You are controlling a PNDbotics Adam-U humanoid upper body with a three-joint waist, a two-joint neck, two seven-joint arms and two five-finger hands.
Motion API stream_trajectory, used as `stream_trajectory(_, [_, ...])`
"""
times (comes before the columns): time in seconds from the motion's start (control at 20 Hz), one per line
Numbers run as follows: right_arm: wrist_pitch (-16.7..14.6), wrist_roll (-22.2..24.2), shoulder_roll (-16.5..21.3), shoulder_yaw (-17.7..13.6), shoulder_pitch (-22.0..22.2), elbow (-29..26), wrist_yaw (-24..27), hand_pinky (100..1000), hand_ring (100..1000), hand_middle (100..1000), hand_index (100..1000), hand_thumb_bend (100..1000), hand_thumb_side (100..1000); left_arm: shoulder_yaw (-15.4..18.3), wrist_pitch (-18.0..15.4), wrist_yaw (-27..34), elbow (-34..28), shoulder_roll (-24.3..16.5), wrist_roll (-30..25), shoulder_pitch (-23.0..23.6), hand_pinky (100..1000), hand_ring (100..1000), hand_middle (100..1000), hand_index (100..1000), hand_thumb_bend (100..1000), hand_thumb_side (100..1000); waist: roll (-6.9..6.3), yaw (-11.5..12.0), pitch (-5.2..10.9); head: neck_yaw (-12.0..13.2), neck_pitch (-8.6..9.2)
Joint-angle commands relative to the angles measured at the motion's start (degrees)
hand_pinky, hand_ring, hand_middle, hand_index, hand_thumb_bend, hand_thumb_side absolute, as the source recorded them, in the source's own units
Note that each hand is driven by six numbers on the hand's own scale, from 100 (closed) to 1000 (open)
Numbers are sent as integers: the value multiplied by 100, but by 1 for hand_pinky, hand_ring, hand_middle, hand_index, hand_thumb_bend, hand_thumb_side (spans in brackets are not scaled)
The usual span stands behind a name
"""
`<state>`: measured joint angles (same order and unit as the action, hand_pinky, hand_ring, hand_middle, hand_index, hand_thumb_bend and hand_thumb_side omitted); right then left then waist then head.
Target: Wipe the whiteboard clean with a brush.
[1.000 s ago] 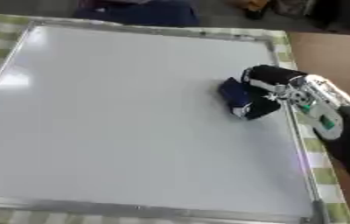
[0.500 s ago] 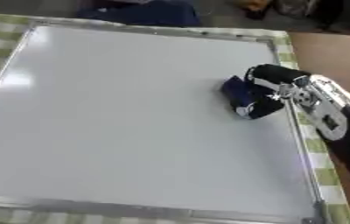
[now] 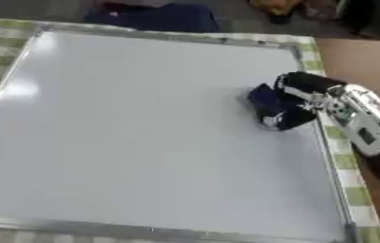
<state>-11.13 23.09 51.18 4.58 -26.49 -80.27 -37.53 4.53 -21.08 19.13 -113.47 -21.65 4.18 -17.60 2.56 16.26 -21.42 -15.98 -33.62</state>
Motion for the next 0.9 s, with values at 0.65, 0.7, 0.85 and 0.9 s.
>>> stream_trajectory(0.65, [-284, 322, 177, 110, -73, -93, 131, 256, 340, 150, 278, 100, 604, 51, 0, 30, -112, -91, -8, -52, 538, 634, 587, 536, 106, 997, 3, -9, 113, 4, 2])
stream_trajectory(0.7, [-300, 371, 177, 128, -79, -142, 134, 251, 336, 144, 277, 100, 605, 49, 3, 32, -112, -91, -8, -56, 539, 634, 587, 536, 106, 997, 8, -12, 119, 2, -5])
stream_trajectory(0.85, [-323, 500, 179, 196, -77, -316, 160, 242, 330, 164, 278, 100, 611, 45, 12, 36, -112, -95, -10, -56, 539, 634, 587, 536, 105, 997, 19, -13, 134, 4, -17])
stream_trajectory(0.9, [-324, 537, 179, 220, -68, -379, 169, 241, 329, 165, 278, 100, 610, 46, 14, 36, -112, -96, -9, -54, 539, 634, 587, 536, 104, 997, 21, -11, 137, 7, -18])
